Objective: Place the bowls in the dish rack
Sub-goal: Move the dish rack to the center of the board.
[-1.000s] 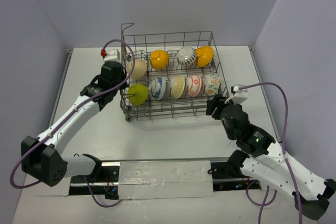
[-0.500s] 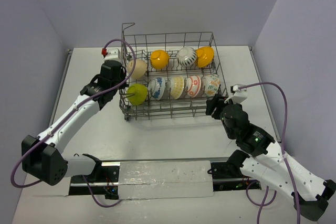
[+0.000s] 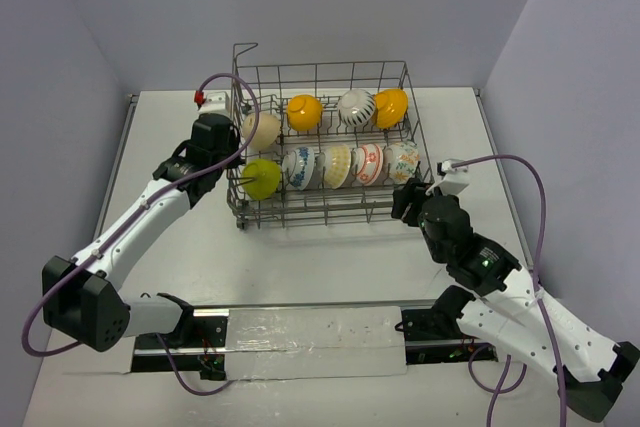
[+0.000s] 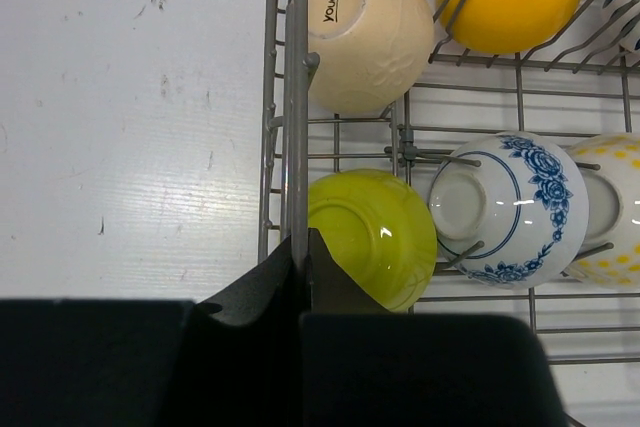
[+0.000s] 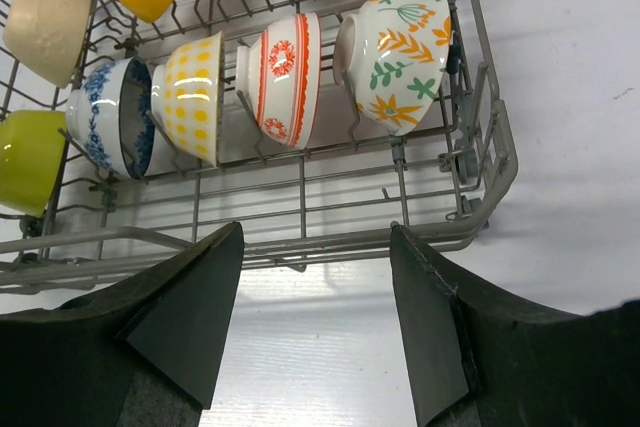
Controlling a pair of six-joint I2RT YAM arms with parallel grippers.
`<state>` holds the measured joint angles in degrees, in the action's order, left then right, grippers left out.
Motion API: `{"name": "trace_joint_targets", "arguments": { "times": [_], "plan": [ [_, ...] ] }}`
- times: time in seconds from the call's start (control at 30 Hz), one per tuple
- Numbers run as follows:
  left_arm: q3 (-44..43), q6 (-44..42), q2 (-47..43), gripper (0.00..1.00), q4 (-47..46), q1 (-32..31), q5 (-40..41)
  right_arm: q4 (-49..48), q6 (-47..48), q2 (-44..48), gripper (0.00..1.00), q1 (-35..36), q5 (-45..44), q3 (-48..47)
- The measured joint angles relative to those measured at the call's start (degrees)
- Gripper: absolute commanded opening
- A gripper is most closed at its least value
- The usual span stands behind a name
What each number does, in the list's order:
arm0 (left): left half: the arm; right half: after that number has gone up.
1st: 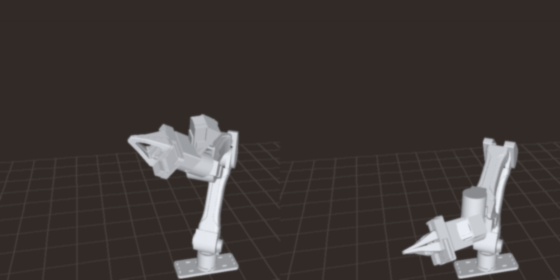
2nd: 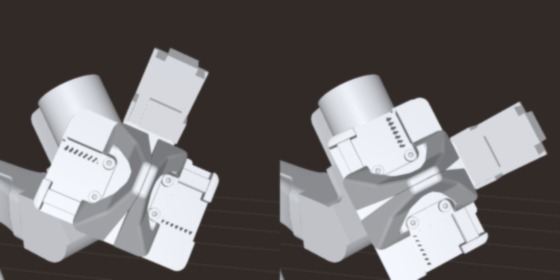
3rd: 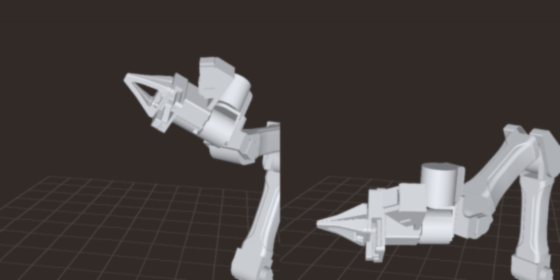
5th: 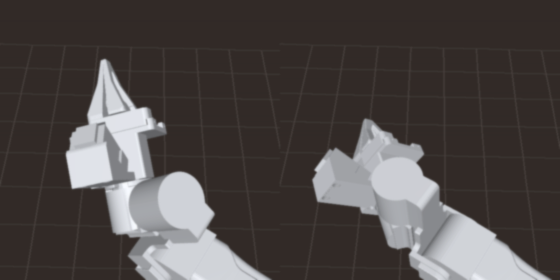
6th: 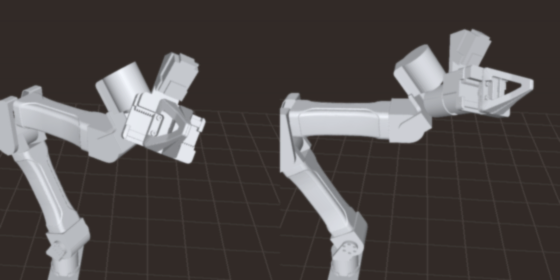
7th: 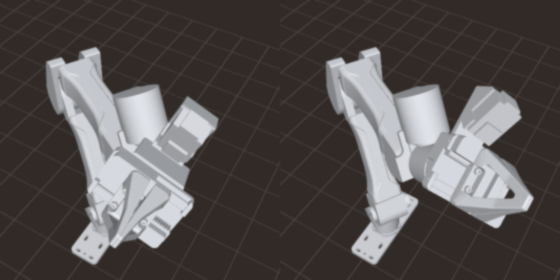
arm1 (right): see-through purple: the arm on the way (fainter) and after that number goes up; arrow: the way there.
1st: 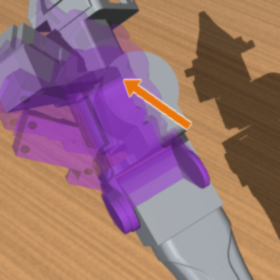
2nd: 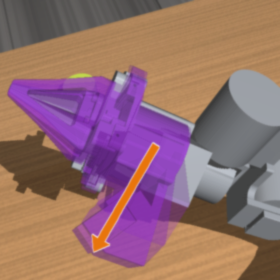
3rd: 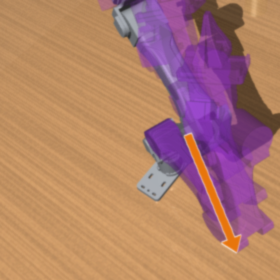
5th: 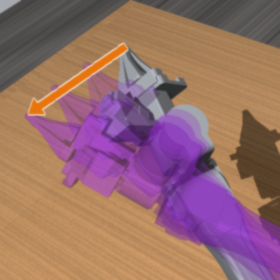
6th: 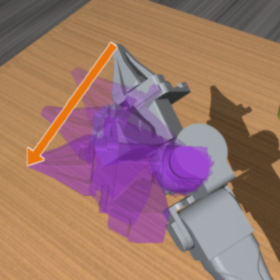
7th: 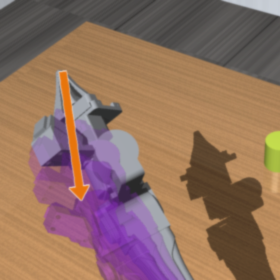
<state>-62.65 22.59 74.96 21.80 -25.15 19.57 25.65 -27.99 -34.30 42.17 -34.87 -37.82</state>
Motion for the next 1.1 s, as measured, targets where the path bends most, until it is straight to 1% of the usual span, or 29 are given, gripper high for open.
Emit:
{"name": "trace_joint_targets", "arguments": {
  "times": [0.07,0.1,0.27,0.33,0.47,0.53,0.57,0.6,0.63,0.7,0.73,0.8,0.9,0.97,1.03,1.1],
  "plan": [
    [-0.2,0.0,0.3,0.09,0.2,0.0,0.2,0.0,0.0,-0.4,0.68,-0.2,0.0,0.0],
    [-0.4,-0.1,0.4,0.15,0.2,0.0,0.2,0.0,0.0,-0.6,0.68,-0.3,0.1,0.0],
    [-1.2,-2.0,1.0,0.19,0.8,0.0,-0.3,0.0,0.0,-0.8,0.69,-0.8,0.2,0.0],
    [-1.5,-2.1,1.2,0.23,1.1,0.0,-0.6,0.0,0.0,-0.8,0.69,-0.9,0.3,0.0],
    [-2.0,-2.1,1.3,0.23,1.7,-0.1,-0.8,-0.2,0.2,-0.8,0.69,-1.2,0.6,0.0],
    [-2.3,-2.1,1.3,0.27,2.0,-0.1,-0.9,-0.4,0.2,-0.8,0.70,-1.4,0.9,0.0],
    [-2.4,-2.1,1.3,0.27,2.2,-0.1,-0.9,-0.4,0.2,-0.8,0.70,-1.4,1.0,0.0],
    [-2.6,-2.1,1.4,0.26,2.3,-0.1,-1.0,-0.4,0.3,-0.8,0.70,-1.5,1.1,0.0],
    [-3.0,-2.0,1.6,0.22,2.8,-0.1,-1.1,-0.4,0.3,-0.8,0.70,-1.6,1.3,0.0],
    [-3.7,-1.9,1.9,0.21,3.8,-0.1,-1.0,-0.4,0.4,-0.8,0.70,-1.7,1.6,0.0],
    [-4.2,-1.9,2.2,0.22,4.5,-0.1,-1.0,-0.5,0.4,-0.8,0.70,-1.7,1.6,0.0],
    [-5.2,-1.8,2.6,0.29,5.7,-0.1,-0.9,-0.5,0.4,-0.6,0.70,-1.7,1.8,0.0],
    [-6.0,-1.7,3.1,0.25,6.6,-0.2,-0.9,-0.5,0.5,-0.3,0.71,-1.7,2.0,0.0],
    [-6.3,-1.7,3.2,0.26,7.2,-0.2,-0.8,-0.6,0.5,-0.1,0.71,-1.7,2.2,0.0],
    [-6.8,-1.4,3.4,0.30,7.8,-0.2,-0.7,-0.6,0.5,0.0,0.71,-1.8,2.4,0.0],
    [-7.2,-0.8,3.7,0.31,8.3,-0.2,-0.7,-0.7,0.5,0.1,0.71,-1.9,2.6,0.0]
  ]
}}
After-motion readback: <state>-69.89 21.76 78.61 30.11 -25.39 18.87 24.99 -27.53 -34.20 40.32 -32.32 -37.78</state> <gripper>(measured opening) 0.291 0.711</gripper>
